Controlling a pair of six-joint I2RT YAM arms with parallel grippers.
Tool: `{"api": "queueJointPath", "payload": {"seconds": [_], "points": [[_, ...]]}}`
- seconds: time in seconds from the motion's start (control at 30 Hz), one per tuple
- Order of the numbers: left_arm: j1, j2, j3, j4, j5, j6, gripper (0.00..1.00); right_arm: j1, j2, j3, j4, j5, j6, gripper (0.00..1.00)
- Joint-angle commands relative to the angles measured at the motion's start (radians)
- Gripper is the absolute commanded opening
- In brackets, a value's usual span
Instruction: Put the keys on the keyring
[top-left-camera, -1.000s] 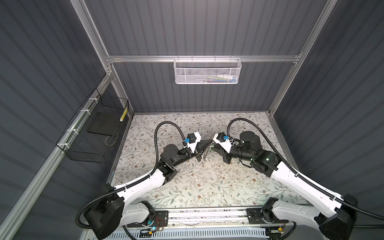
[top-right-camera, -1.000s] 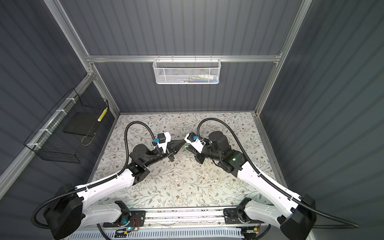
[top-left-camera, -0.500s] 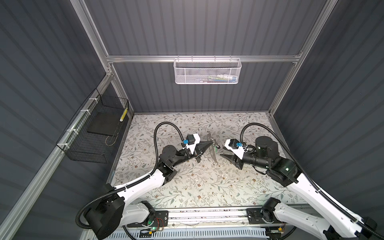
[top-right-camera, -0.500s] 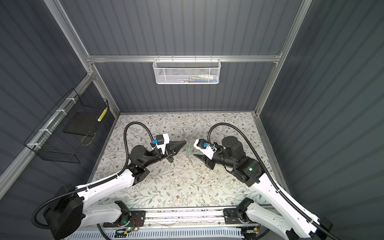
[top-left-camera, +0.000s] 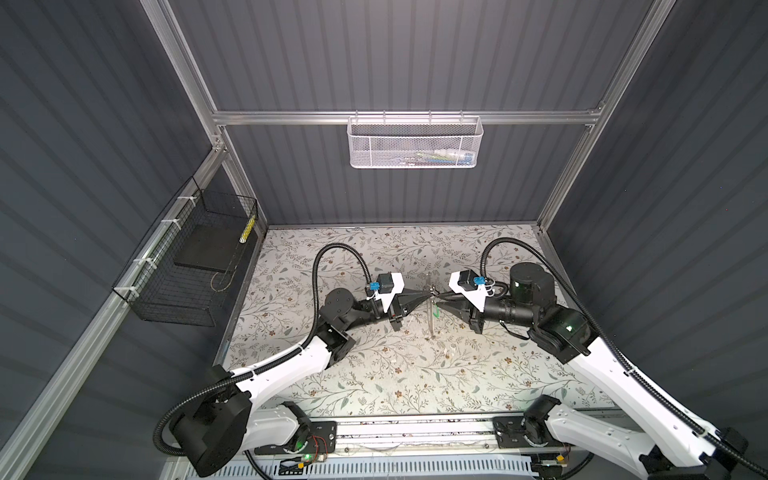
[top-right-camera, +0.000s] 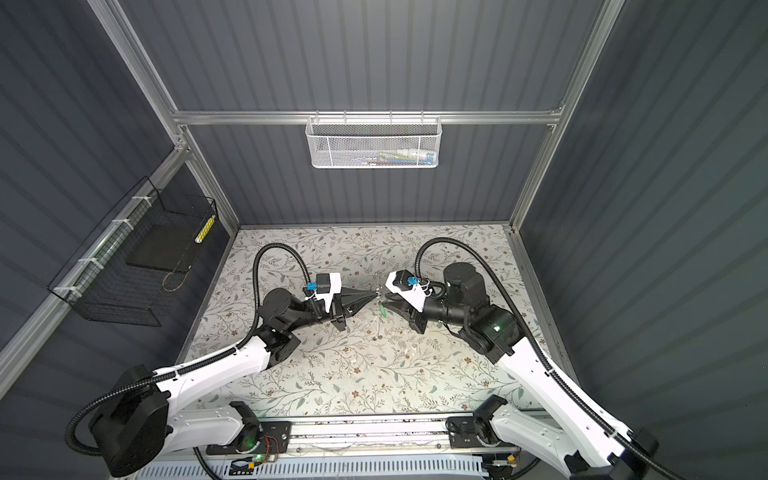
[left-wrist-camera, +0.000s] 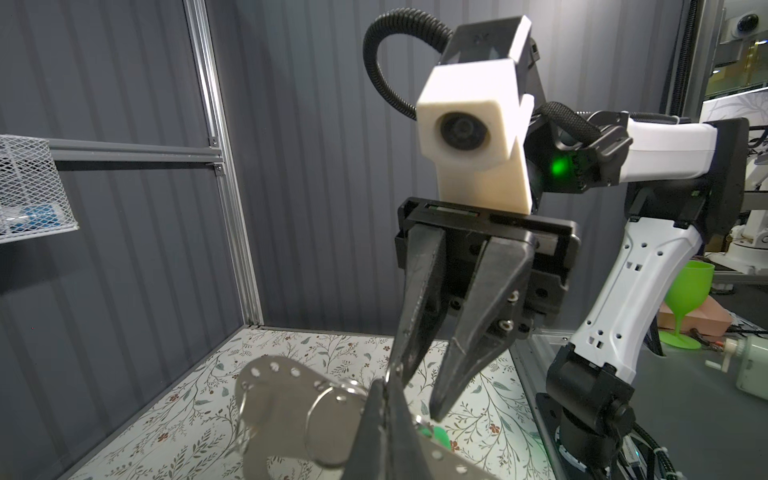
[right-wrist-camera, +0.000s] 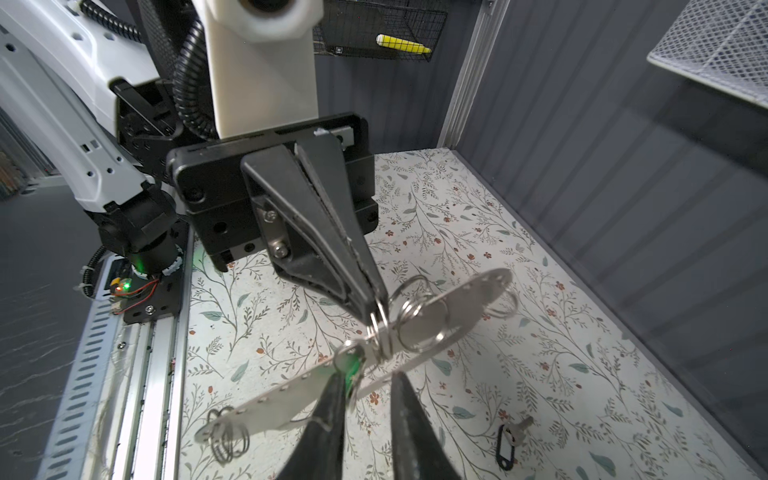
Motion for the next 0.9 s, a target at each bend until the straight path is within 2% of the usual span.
{"api": "queueJointPath", "payload": {"seconds": [0.0, 0.6, 0.87], "points": [[0.006, -0.005, 0.038, 0.012, 0.040, 0.000, 0.00, -0.004, 0.004, 0.019, 0.045, -0.051, 0.022, 0.21], [0.008, -0.008, 0.056, -0.018, 0.092, 0.013, 0.00, -0.010, 0.024, 0.022, 0.063, -0.029, 0.028, 0.20], [0.008, -0.001, 0.063, -0.029, 0.098, 0.015, 0.00, -0.010, 0.022, 0.019, 0.044, -0.065, 0.002, 0.02]]}}
